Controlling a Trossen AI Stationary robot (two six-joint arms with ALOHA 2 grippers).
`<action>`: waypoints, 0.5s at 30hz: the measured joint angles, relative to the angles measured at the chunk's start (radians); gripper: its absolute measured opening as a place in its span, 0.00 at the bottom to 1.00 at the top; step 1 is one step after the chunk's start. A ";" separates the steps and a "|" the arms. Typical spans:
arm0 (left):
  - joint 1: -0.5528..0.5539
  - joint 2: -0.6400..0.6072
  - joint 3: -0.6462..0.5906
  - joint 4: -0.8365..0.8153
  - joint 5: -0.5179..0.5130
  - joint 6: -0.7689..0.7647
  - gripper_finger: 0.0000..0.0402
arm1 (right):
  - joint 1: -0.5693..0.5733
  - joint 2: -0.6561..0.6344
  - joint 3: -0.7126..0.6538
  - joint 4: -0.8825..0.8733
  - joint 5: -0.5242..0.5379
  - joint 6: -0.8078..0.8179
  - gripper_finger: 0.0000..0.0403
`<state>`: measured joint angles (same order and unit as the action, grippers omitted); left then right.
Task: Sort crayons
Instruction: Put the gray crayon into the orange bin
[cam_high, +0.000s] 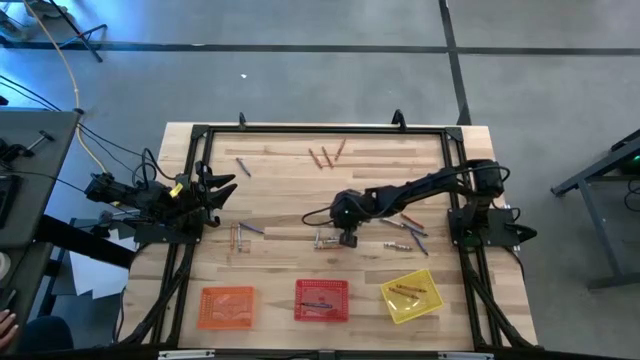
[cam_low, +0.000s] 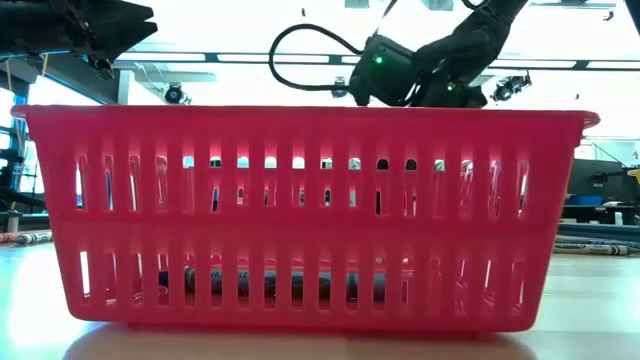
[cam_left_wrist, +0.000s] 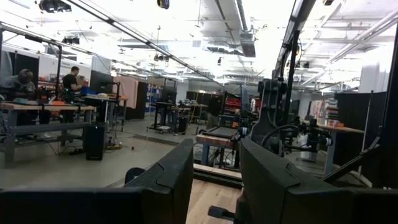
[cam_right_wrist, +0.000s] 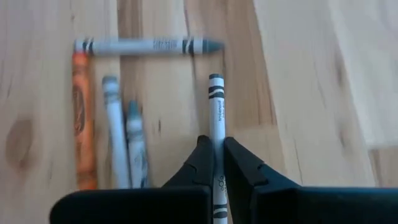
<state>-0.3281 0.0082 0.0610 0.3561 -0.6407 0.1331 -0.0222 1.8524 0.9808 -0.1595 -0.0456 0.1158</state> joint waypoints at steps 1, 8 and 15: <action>0.000 0.000 0.000 0.000 0.000 0.000 0.29 | -0.002 -0.019 -0.002 -0.027 -0.004 0.000 0.01; 0.000 0.000 0.000 0.000 0.000 0.001 0.29 | -0.004 -0.158 -0.002 -0.075 0.016 0.016 0.01; 0.000 0.000 0.000 0.023 0.001 0.016 0.29 | -0.001 -0.289 -0.001 -0.038 0.059 0.019 0.00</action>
<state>-0.3279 0.0082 0.0609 0.3795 -0.6401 0.1493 -0.0235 1.5630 0.9802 -0.1973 0.0138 0.1352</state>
